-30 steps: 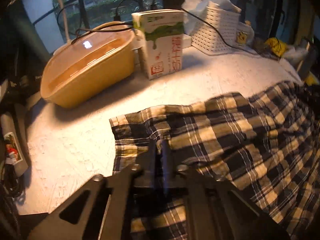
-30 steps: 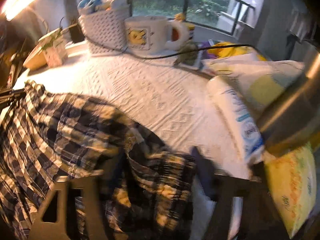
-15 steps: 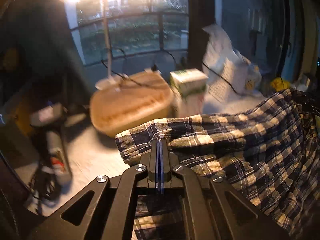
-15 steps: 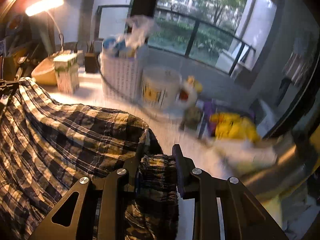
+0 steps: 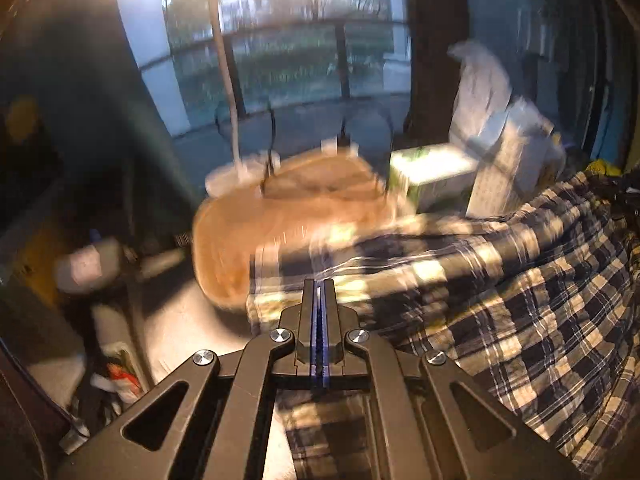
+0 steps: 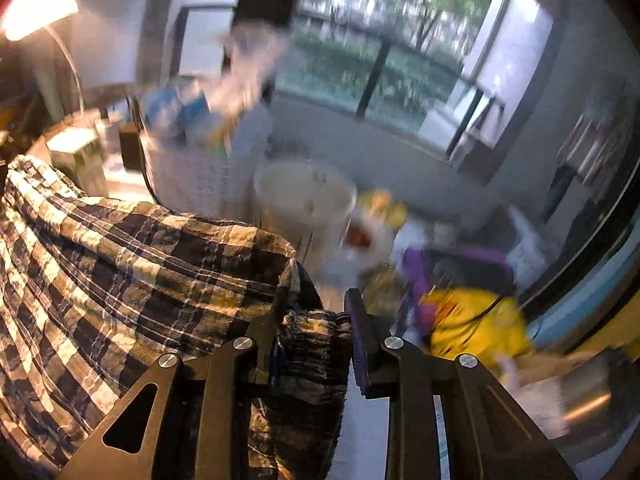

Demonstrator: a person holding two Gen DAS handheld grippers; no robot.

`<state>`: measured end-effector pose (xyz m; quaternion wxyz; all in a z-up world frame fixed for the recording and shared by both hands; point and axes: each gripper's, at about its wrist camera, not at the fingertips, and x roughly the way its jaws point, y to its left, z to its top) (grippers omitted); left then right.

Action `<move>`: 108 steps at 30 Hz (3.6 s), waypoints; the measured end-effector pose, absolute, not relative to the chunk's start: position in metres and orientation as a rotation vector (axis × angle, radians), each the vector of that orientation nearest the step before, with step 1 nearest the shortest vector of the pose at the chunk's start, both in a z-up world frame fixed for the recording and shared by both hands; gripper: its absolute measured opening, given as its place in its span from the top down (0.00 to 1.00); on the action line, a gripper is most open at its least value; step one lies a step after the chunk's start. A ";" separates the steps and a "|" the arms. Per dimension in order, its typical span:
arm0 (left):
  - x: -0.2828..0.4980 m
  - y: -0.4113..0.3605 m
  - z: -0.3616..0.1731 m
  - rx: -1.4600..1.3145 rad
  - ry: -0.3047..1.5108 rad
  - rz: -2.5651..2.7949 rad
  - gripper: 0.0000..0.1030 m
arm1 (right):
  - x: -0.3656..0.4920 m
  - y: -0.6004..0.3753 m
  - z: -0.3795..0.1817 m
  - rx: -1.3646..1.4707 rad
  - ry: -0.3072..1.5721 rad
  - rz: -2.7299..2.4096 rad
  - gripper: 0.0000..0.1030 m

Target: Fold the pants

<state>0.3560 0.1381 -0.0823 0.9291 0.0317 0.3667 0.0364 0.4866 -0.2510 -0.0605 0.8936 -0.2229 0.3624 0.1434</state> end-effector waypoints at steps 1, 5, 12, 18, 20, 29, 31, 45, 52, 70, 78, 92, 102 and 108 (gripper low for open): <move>0.357 0.141 -0.088 0.046 0.783 0.070 0.99 | 0.491 -0.253 -0.071 -0.463 0.790 0.294 0.73; 0.344 0.153 -0.098 0.008 0.835 0.090 0.85 | 0.487 -0.272 -0.088 -0.423 0.836 0.293 0.21; 0.260 0.136 -0.080 -0.013 0.825 0.005 0.45 | 0.412 -0.317 -0.044 -0.351 0.745 0.381 0.20; 0.188 0.119 -0.112 -0.026 0.949 -0.003 0.32 | 0.330 -0.347 -0.049 -0.362 0.777 0.481 0.21; 0.169 0.117 -0.121 -0.056 0.982 0.006 0.32 | 0.304 -0.353 -0.058 -0.342 0.808 0.522 0.30; 0.141 0.093 -0.136 -0.103 0.969 -0.051 0.42 | 0.255 -0.327 -0.110 -0.334 0.897 0.648 0.78; 0.144 0.092 -0.138 -0.089 0.944 -0.039 0.76 | 0.251 -0.325 -0.106 -0.348 0.859 0.599 0.86; 0.189 0.105 -0.122 -0.060 0.913 -0.013 0.93 | 0.213 -0.399 -0.079 -0.240 0.801 0.294 0.90; 0.167 0.110 -0.127 -0.059 0.928 -0.006 0.65 | 0.192 -0.410 -0.102 -0.222 0.843 0.222 0.90; 0.046 0.041 -0.117 -0.026 0.804 -0.235 0.47 | 0.145 -0.380 -0.066 -0.247 0.737 0.175 0.89; 0.033 0.041 -0.140 -0.065 0.887 -0.179 0.74 | 0.138 -0.373 -0.063 -0.232 0.727 0.177 0.48; 0.008 0.073 -0.129 -0.090 0.870 -0.129 1.00 | 0.131 -0.375 -0.060 -0.181 0.694 0.187 0.16; -0.009 0.041 -0.118 0.005 0.819 -0.283 0.16 | 0.125 -0.372 -0.059 -0.174 0.688 0.209 0.16; -0.008 0.025 -0.141 0.210 0.860 -0.212 0.16 | 0.125 -0.374 -0.061 -0.176 0.697 0.209 0.16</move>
